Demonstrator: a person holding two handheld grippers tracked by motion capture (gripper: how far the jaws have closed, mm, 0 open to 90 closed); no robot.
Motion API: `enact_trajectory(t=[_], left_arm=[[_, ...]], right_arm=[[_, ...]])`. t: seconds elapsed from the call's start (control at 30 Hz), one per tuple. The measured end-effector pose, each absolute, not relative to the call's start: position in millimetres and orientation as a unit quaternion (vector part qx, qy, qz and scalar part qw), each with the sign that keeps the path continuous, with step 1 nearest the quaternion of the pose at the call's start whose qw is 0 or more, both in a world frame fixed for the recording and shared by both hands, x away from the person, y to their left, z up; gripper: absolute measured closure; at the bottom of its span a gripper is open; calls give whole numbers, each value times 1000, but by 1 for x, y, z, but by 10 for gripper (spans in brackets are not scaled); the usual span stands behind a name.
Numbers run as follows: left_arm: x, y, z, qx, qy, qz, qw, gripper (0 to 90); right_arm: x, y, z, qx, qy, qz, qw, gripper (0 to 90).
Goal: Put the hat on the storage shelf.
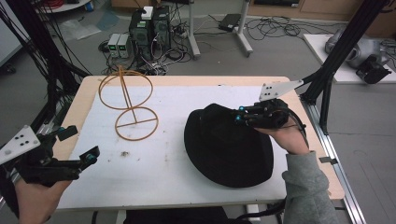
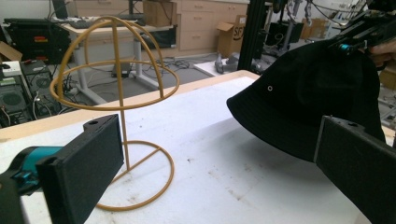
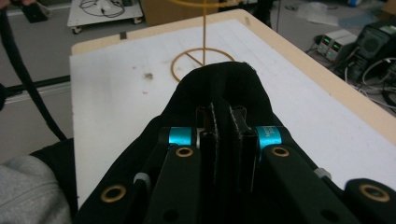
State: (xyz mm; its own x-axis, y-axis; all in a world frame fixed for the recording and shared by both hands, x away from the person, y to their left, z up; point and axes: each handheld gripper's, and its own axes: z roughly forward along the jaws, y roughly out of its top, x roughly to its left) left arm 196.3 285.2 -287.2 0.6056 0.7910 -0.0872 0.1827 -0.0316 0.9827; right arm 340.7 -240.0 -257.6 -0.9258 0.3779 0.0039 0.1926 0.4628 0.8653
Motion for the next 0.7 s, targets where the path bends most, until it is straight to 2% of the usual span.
enact_trajectory(t=[0.37, 0.7], left_arm=[[193, 287, -284, 668, 363, 252, 598, 18], [192, 284, -287, 674, 365, 249, 591, 17]], right_arm=[[360, -221, -227, 132, 858, 489, 86, 844], [367, -221, -206, 114, 858, 495, 81, 840]])
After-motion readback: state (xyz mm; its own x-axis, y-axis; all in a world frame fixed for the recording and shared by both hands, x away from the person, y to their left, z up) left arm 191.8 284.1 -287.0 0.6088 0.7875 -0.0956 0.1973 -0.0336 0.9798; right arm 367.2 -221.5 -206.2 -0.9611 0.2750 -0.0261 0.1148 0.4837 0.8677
